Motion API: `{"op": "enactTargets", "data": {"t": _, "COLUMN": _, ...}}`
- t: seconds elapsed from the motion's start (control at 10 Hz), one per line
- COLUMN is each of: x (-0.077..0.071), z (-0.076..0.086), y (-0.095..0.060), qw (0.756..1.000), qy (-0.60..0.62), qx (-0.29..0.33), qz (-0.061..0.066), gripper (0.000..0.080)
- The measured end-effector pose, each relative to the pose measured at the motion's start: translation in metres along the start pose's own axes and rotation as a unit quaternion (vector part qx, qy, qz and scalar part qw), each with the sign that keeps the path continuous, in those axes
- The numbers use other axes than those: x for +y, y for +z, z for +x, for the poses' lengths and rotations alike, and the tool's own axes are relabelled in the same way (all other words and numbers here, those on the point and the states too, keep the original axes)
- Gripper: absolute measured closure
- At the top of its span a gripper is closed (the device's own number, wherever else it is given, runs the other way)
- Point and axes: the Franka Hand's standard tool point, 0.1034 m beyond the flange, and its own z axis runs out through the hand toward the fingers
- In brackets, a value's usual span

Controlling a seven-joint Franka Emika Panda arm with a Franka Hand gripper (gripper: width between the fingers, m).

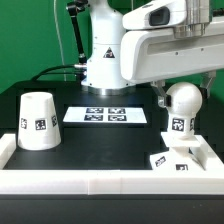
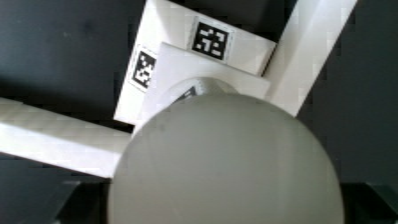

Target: Assemble lamp

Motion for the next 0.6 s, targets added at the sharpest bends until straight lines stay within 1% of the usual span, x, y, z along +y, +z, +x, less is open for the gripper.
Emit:
{"op": "enactTargets", "data": {"t": 0.1, "x": -0.0003, "z": -0.0001, "y": 0.0001, "qw": 1.0, "qy": 0.031, "qx": 0.001, "qz": 0.003, "gripper": 0.0223}}
{"op": "enactTargets", "data": {"t": 0.2, "x": 0.0, "z": -0.0005, "y": 0.0004, "qw": 0.996, "qy": 0.093, "qx": 0.001, "qz": 0.007, "gripper": 0.0223}}
{"op": "enactTargets", "data": {"t": 0.3, "x": -0.0001, "z": -0.0006, "y": 0.0004, "qw": 0.989, "qy": 0.145, "qx": 0.0, "qz": 0.007, "gripper": 0.0222}}
{"op": "enactTargets", "data": {"t": 0.6, "x": -0.0041, "z": 0.0005, "y": -0.0004, "qw": 0.951, "qy": 0.309, "qx": -0.002, "qz": 0.007, "gripper": 0.0222}}
